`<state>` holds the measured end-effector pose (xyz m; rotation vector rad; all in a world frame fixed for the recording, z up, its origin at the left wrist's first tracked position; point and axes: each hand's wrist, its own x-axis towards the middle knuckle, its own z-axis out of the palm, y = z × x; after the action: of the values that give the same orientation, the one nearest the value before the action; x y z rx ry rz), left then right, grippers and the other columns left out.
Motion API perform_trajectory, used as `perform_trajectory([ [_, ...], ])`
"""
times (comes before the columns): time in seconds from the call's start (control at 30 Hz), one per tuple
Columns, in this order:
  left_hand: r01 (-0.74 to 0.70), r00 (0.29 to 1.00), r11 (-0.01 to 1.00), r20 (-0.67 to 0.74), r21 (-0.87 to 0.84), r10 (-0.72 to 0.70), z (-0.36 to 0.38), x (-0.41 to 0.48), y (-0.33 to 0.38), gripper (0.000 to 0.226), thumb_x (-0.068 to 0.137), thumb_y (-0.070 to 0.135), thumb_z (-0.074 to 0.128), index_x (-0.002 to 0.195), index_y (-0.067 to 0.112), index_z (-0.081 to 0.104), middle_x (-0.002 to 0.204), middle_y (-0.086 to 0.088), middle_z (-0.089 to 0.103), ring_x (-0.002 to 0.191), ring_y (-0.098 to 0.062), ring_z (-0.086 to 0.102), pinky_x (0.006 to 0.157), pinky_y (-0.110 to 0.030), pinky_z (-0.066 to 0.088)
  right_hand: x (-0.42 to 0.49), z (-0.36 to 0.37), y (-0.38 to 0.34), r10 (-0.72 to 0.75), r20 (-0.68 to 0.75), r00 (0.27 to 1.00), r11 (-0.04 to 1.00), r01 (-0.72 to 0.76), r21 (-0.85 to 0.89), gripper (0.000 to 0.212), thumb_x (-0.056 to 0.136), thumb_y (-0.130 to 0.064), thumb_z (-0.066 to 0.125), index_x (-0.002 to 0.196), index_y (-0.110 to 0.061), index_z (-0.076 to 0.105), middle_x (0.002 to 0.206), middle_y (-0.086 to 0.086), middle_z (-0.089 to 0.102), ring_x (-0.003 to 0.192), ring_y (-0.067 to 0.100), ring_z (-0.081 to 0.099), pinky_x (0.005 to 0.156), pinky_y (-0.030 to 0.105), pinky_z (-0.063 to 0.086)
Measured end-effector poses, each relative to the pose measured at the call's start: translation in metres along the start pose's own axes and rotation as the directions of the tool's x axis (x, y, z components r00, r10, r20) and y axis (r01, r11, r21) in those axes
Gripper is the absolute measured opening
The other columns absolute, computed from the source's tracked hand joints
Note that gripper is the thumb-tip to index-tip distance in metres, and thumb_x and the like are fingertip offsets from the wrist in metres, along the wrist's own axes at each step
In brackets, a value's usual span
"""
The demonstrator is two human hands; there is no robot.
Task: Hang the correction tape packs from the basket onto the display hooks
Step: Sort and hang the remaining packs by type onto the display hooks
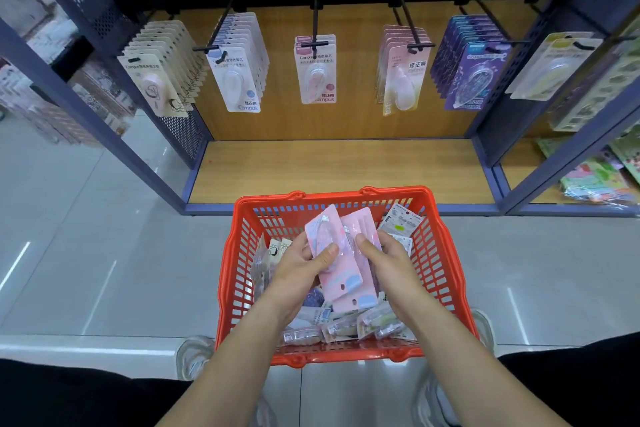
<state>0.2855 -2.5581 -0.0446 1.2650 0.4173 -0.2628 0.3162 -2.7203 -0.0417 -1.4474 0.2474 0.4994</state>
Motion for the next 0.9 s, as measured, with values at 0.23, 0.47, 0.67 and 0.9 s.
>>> perform_trajectory([
  [0.23, 0.034, 0.998, 0.998, 0.062, -0.054, -0.03, 0.003, -0.001, -0.004, 0.055, 0.098, 0.044, 0.064, 0.148, 0.038, 0.042, 0.141, -0.002, 0.064, 0.125, -0.028, 0.065, 0.103, -0.061, 0.05, -0.006, 0.007, 0.004, 0.026, 0.111, 0.993, 1.0, -0.024, -0.013, 0.063, 0.071, -0.034, 0.09, 0.125, -0.02, 0.062, 0.111, 0.001, 0.077, 0.103, 0.02, 0.075, 0.089, 0.044, 0.06],
  [0.47, 0.025, 0.999, 0.999, 0.039, -0.021, -0.025, 0.0, 0.008, 0.002, 0.051, 0.087, 0.026, 0.061, 0.136, 0.036, 0.06, 0.13, -0.007, 0.07, 0.12, -0.034, 0.067, 0.103, -0.059, 0.051, -0.003, 0.001, 0.001, 0.015, 0.09, 0.996, 0.996, -0.023, 0.09, 0.051, 0.086, -0.01, 0.08, 0.13, -0.023, 0.057, 0.115, 0.001, 0.075, 0.099, 0.021, 0.076, 0.07, 0.036, 0.061],
  [0.67, 0.107, 0.993, 0.991, -0.03, -0.075, -0.11, -0.007, 0.003, 0.006, 0.064, 0.074, 0.027, 0.077, 0.132, 0.007, 0.061, 0.119, -0.02, 0.074, 0.106, -0.041, 0.071, 0.086, -0.052, 0.061, 0.003, -0.002, -0.011, 0.046, 0.146, 0.988, 0.999, -0.047, 0.005, 0.069, 0.079, -0.009, 0.086, 0.136, -0.027, 0.054, 0.126, 0.009, 0.066, 0.107, 0.026, 0.073, 0.096, 0.05, 0.059],
  [0.9, 0.109, 0.994, 0.993, 0.014, 0.043, -0.109, -0.006, -0.001, 0.013, 0.069, 0.059, 0.031, 0.084, 0.122, 0.008, 0.067, 0.108, -0.019, 0.077, 0.09, -0.034, 0.074, 0.077, -0.041, 0.059, 0.01, -0.012, -0.04, 0.109, 0.191, 0.976, 0.987, -0.083, -0.137, 0.106, 0.066, -0.025, 0.094, 0.154, -0.028, 0.034, 0.126, 0.006, 0.062, 0.114, 0.025, 0.068, 0.1, 0.048, 0.055],
])
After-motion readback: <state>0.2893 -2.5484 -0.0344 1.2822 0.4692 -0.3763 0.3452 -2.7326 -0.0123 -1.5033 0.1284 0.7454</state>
